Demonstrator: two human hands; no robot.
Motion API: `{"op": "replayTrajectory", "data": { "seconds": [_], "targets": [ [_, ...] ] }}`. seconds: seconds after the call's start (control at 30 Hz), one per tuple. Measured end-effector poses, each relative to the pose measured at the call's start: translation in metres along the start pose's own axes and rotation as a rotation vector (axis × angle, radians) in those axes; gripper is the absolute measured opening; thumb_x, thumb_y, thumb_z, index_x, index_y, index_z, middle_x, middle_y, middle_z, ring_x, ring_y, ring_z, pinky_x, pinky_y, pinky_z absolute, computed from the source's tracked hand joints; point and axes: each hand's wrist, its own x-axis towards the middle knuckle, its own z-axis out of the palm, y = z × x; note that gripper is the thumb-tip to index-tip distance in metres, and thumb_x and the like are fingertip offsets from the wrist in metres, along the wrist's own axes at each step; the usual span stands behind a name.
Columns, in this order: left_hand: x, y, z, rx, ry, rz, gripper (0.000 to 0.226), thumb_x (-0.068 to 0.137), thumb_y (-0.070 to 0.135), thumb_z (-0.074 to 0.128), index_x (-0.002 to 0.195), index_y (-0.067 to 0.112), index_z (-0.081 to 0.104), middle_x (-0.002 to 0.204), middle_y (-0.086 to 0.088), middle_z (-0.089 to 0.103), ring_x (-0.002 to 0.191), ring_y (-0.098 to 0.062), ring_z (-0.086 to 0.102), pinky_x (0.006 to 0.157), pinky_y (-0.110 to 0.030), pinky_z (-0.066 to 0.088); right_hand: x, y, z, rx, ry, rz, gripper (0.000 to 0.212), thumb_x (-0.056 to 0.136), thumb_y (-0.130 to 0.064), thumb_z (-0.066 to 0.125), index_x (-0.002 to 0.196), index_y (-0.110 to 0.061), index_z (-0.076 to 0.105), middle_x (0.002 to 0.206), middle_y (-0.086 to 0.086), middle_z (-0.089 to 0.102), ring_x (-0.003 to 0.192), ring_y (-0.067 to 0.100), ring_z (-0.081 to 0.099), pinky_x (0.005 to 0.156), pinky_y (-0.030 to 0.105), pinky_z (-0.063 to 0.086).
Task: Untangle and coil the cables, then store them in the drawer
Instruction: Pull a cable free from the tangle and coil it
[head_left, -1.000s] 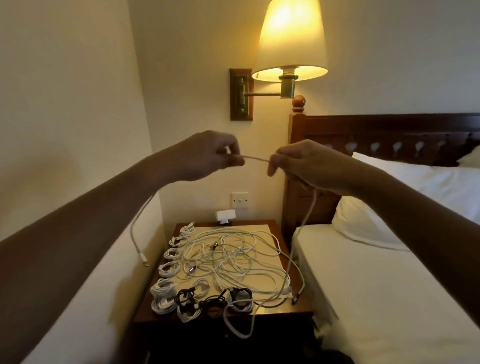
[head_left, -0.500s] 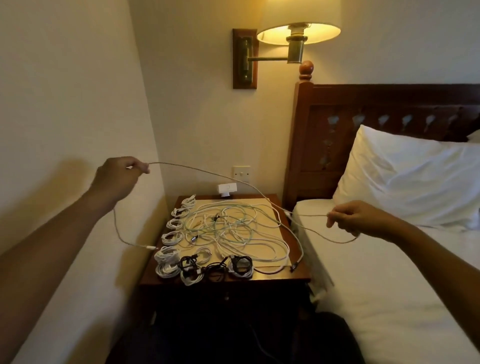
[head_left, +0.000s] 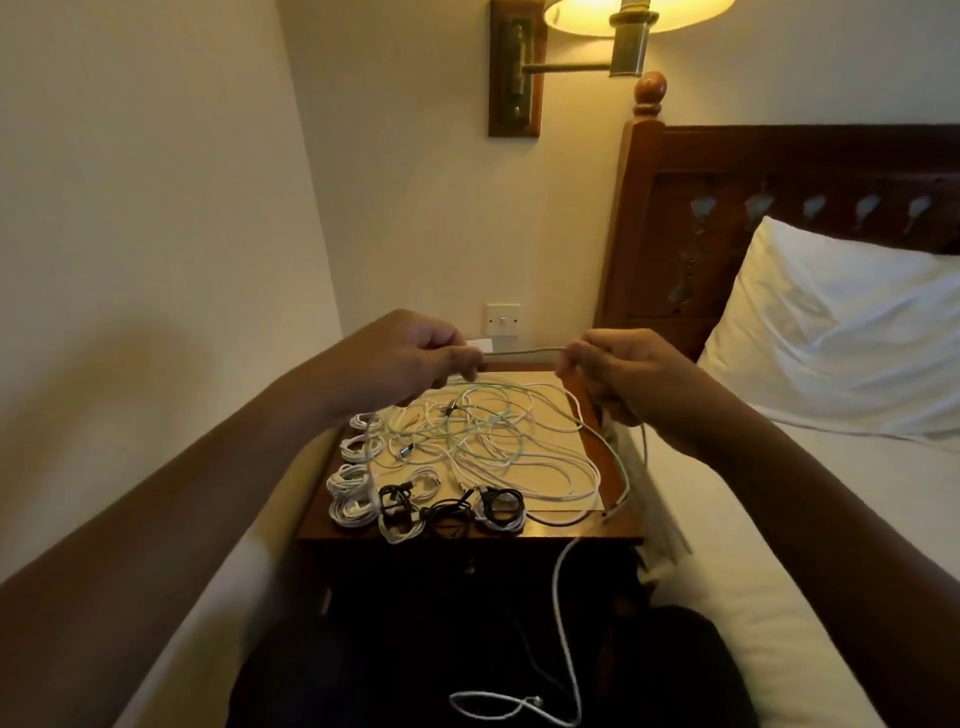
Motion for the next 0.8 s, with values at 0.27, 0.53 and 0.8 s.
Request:
{"op": "replayTrajectory", "data": {
  "seconds": [0.27,0.53,0.8],
  "targets": [
    [-0.019,-0.018,0.027,-0.047,0.011,-0.066,0.028,0.102,0.032,0.059,0.086,0.018,0.076,0.053,0.014,0.045,0.045,-0.001,0.037,0.047,-0.016,0.03,-0.018,0.027,0.006,-0.325,-0.307,0.226,0.052,0.092,-0.052,0.06,0.137,-0.025,0.061,0.127,-0.009,0.069,0.117,0.008,0.064,0.103,0.031,0.051],
    [-0.013,-0.036,0.036,0.16,0.011,0.04,0.022,0.102,0.034,0.059,0.091,0.029,0.076,0.077,-0.002,0.068,0.068,-0.019,0.056,0.064,-0.033,0.041,-0.01,0.014,0.022,-0.122,-0.025,0.033,0.027,0.101,-0.038,0.059,0.093,-0.025,0.082,0.057,-0.011,0.054,0.051,0.0,0.046,0.049,0.016,0.038],
    [-0.033,-0.084,0.03,0.53,0.315,-0.072,0.014,0.098,0.018,0.065,0.091,0.015,0.077,0.084,0.001,0.074,0.071,-0.011,0.061,0.062,-0.017,0.034,-0.012,0.073,0.01,-0.443,-0.008,0.19,0.01,0.095,-0.033,0.07,0.096,-0.03,0.081,0.086,-0.009,0.077,0.084,0.015,0.071,0.076,0.033,0.058]
  ]
}}
